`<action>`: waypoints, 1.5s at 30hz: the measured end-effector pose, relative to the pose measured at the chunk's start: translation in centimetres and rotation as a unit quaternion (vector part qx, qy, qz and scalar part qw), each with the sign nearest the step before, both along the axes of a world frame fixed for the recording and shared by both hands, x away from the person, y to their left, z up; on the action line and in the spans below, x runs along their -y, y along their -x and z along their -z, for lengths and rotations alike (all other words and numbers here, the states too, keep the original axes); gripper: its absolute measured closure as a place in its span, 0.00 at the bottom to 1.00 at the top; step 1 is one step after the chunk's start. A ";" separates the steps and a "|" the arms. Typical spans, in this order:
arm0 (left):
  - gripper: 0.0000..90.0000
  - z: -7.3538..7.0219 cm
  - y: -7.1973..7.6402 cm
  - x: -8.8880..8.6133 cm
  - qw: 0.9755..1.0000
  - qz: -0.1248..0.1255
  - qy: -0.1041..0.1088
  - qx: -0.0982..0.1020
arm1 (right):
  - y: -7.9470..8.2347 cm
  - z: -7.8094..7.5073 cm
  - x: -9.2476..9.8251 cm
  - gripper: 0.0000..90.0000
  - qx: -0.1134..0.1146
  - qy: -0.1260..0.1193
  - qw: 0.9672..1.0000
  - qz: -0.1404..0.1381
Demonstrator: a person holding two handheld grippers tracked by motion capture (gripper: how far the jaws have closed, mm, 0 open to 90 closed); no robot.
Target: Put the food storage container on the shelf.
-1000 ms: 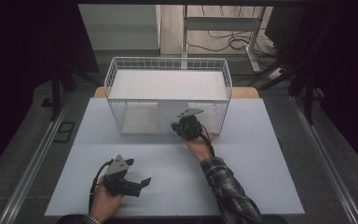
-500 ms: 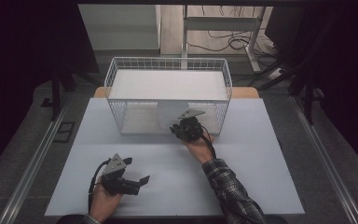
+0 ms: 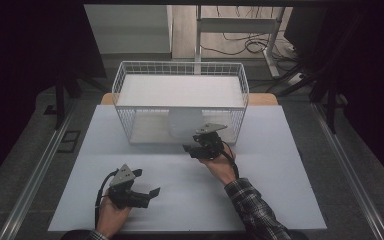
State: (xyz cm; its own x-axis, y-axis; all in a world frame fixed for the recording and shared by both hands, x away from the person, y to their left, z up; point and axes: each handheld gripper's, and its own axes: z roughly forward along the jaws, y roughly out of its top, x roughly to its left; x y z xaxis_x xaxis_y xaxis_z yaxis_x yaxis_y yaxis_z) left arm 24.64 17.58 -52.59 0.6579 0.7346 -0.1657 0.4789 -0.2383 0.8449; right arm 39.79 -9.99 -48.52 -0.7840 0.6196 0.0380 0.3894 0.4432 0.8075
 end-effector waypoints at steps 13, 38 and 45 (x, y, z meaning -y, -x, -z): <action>0.05 0.1 -0.1 0.1 1.000 0.006 0.001 -0.014 | 2.3 -0.1 1.0 0.22 0.018 0.014 1.000 -0.012; 0.04 0.3 0.0 0.4 1.000 0.018 -0.004 -0.007 | 4.9 0.4 3.7 0.08 0.016 0.018 1.000 -0.018; 0.04 0.4 -0.1 0.6 1.000 0.018 -0.012 -0.007 | 5.5 0.7 4.3 0.07 0.011 0.017 1.000 -0.021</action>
State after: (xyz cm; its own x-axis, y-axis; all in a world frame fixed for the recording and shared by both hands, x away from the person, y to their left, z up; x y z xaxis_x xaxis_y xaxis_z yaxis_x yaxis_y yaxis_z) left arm 24.70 16.95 -52.99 0.6822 0.7140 -0.1576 0.4807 -0.2756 0.8324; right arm 34.30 -14.27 -49.26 -0.8095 0.5871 -0.0009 0.3519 0.4865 0.7997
